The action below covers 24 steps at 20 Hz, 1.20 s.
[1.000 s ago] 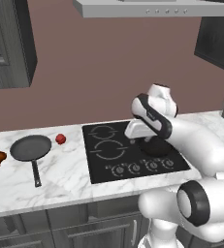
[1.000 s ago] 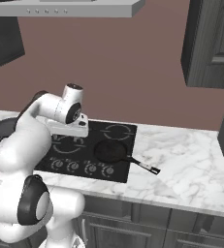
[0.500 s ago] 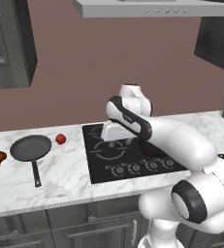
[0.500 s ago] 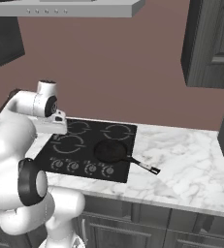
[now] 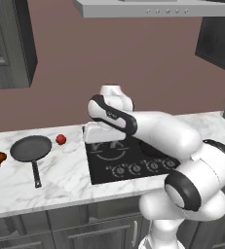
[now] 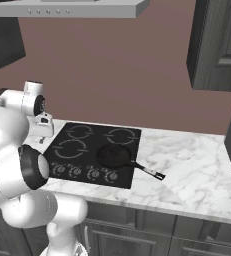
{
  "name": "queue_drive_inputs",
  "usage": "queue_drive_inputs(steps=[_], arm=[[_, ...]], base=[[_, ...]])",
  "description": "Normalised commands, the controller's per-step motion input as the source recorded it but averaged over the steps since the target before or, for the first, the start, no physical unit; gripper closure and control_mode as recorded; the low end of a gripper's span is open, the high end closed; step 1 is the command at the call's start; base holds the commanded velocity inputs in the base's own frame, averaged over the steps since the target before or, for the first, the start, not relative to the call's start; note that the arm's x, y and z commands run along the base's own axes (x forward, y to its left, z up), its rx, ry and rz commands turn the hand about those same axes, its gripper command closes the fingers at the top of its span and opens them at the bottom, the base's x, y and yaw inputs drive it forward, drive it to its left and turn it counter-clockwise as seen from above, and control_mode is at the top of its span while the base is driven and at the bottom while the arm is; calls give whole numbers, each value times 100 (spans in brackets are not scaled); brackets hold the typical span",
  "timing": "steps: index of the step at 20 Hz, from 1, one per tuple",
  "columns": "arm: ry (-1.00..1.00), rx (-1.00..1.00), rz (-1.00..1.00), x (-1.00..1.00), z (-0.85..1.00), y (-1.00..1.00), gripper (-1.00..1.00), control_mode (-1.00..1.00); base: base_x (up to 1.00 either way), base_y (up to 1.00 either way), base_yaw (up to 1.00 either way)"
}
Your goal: Place both pans onto different burners. Then place the bell pepper and the chicken drumstick on different pans.
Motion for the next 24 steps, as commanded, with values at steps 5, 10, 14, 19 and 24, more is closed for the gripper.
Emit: queue_drive_inputs(steps=[5,10,14,19,24], arm=[[3,-1,0,-1,0,55,-100,-100],[0,-5,0,0,0,48,-100,-100],[0,-9,0,0,-1,44,-100,-100],[-1,-5,-1,0,-6,45,-100,-100],[-10,0,-8,0,-4,41,-100,-100]], base=[[0,0,0],[0,0,0],[0,0,0],[0,0,0],[0,0,0]])
